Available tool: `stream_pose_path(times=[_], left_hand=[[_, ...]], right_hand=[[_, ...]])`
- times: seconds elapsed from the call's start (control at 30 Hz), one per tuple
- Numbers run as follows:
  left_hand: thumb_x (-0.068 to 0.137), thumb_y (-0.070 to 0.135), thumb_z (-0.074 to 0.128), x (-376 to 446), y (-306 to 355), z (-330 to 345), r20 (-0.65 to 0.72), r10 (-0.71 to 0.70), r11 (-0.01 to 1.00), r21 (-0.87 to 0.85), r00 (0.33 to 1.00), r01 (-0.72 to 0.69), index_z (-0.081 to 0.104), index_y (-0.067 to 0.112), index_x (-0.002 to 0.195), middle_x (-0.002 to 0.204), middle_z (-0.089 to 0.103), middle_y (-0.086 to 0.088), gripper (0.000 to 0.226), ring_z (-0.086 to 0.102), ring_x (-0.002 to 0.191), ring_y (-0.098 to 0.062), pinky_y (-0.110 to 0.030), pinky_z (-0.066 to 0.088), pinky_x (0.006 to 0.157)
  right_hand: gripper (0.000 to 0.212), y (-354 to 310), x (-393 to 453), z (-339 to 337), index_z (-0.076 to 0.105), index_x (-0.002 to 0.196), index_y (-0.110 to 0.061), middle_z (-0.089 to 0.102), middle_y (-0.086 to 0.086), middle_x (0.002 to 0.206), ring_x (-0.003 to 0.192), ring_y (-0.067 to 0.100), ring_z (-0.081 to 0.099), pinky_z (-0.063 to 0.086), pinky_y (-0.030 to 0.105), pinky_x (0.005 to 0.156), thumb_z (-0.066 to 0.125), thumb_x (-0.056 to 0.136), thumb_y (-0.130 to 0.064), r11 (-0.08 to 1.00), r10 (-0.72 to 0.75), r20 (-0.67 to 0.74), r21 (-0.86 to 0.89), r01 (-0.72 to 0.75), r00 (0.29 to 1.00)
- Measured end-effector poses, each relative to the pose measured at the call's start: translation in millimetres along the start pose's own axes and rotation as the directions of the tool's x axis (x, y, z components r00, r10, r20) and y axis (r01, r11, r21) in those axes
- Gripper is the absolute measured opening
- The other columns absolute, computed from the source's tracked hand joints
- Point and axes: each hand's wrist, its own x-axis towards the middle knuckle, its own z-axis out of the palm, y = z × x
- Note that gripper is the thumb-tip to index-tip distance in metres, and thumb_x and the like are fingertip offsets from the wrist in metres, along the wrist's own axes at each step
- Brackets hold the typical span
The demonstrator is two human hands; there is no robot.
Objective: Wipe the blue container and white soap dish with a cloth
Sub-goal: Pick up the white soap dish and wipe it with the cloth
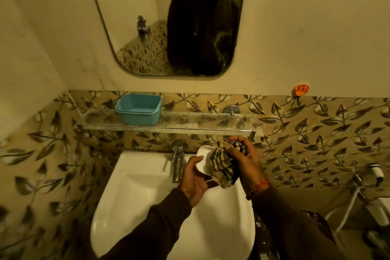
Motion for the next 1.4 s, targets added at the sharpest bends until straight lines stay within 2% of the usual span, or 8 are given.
stream_pose_path(times=[0.23, 0.43, 0.53, 0.67, 0.9, 1.07, 1.27, 1.4], left_hand=[[0.081, 0.068, 0.053, -26, 42, -11, 0.099, 0.11, 0.989, -0.111, 0.989, -0.099, 0.066, 0.015, 0.131, 0.134, 0.063, -0.025, 0.074, 0.055, 0.127, -0.045, -0.061, 0.047, 0.101], [0.076, 0.086, 0.04, -42, 67, -15, 0.145, 0.22, 0.975, -0.079, 0.965, -0.21, 0.061, 0.018, 0.136, 0.136, 0.062, -0.023, 0.094, 0.058, 0.126, -0.042, -0.055, 0.054, 0.092], [0.069, 0.093, 0.035, -44, 80, -11, 0.1, 0.232, 0.973, -0.022, 0.968, -0.231, 0.064, 0.016, 0.133, 0.131, 0.066, -0.022, 0.105, 0.063, 0.121, -0.04, -0.053, 0.058, 0.087], [0.075, 0.088, 0.042, -46, 103, -14, 0.141, 0.201, 0.98, -0.044, 0.969, -0.196, 0.075, 0.01, 0.116, 0.12, 0.072, -0.022, 0.095, 0.068, 0.113, -0.036, -0.049, 0.059, 0.082], [0.078, 0.087, 0.042, -48, 138, -21, 0.097, 0.123, 0.99, 0.051, 0.988, -0.128, 0.074, 0.011, 0.119, 0.107, 0.073, -0.023, 0.093, 0.072, 0.1, -0.036, -0.046, 0.059, 0.081], [0.083, 0.087, 0.034, -63, 130, -7, 0.142, 0.02, 0.998, 0.056, 0.99, -0.028, 0.069, 0.015, 0.127, 0.13, 0.065, -0.026, 0.092, 0.059, 0.122, -0.044, -0.059, 0.052, 0.096], [0.087, 0.082, 0.031, -71, 137, 18, 0.097, 0.154, 0.988, -0.007, 0.983, -0.154, 0.071, 0.016, 0.125, 0.127, 0.067, -0.026, 0.087, 0.064, 0.117, -0.044, -0.056, 0.057, 0.086], [0.087, 0.081, 0.03, -71, 128, 28, 0.078, 0.198, 0.979, -0.056, 0.977, -0.194, 0.081, 0.016, 0.103, 0.112, 0.075, -0.023, 0.084, 0.073, 0.099, -0.037, -0.049, 0.062, 0.071]], right_hand=[[0.024, -16, -11, 43, 0.063, 0.107, -0.02, 0.068, 0.008, 0.112, 0.103, 0.025, 0.065, 0.056, 0.043, 0.085, 0.061, 0.087, -0.008, 0.997, -0.074, 0.129, 0.019, 0.072, 0.989], [0.025, -31, -19, 78, 0.065, 0.111, -0.026, 0.07, -0.001, 0.109, 0.105, 0.02, 0.065, 0.055, 0.04, 0.088, 0.061, 0.089, -0.015, 0.997, -0.066, 0.208, -0.014, 0.07, 0.976], [0.052, -35, -22, 89, 0.057, 0.125, -0.028, 0.062, 0.0, 0.124, 0.114, 0.018, 0.059, 0.052, 0.039, 0.095, 0.074, 0.077, -0.034, 0.972, -0.039, 0.386, -0.2, 0.125, 0.922], [0.074, -40, -26, 102, 0.036, 0.14, -0.026, 0.041, -0.003, 0.136, 0.12, 0.011, 0.044, 0.04, 0.02, 0.098, 0.075, 0.077, -0.035, 0.551, -0.169, 0.592, -0.606, 0.574, 0.788], [0.05, -51, -35, 111, 0.049, 0.134, -0.015, 0.053, 0.006, 0.134, 0.12, 0.021, 0.05, 0.041, 0.027, 0.101, 0.064, 0.086, -0.018, 0.176, -0.209, 0.858, -0.439, 0.881, 0.47], [0.057, -67, -27, 116, 0.05, 0.129, -0.016, 0.058, 0.011, 0.123, 0.11, 0.026, 0.055, 0.047, 0.03, 0.089, 0.073, 0.078, -0.024, 0.11, -0.332, 0.781, -0.525, 0.844, 0.529], [0.038, -71, -31, 126, 0.063, 0.102, -0.008, 0.062, 0.014, 0.092, 0.079, 0.028, 0.062, 0.054, 0.031, 0.057, 0.08, 0.069, -0.018, -0.095, -0.601, 0.61, -0.696, 0.712, 0.516], [0.041, -78, -31, 130, 0.056, 0.114, -0.013, 0.058, 0.011, 0.103, 0.089, 0.028, 0.059, 0.048, 0.031, 0.064, 0.071, 0.078, -0.026, -0.036, -0.53, 0.526, -0.797, 0.602, 0.665]])
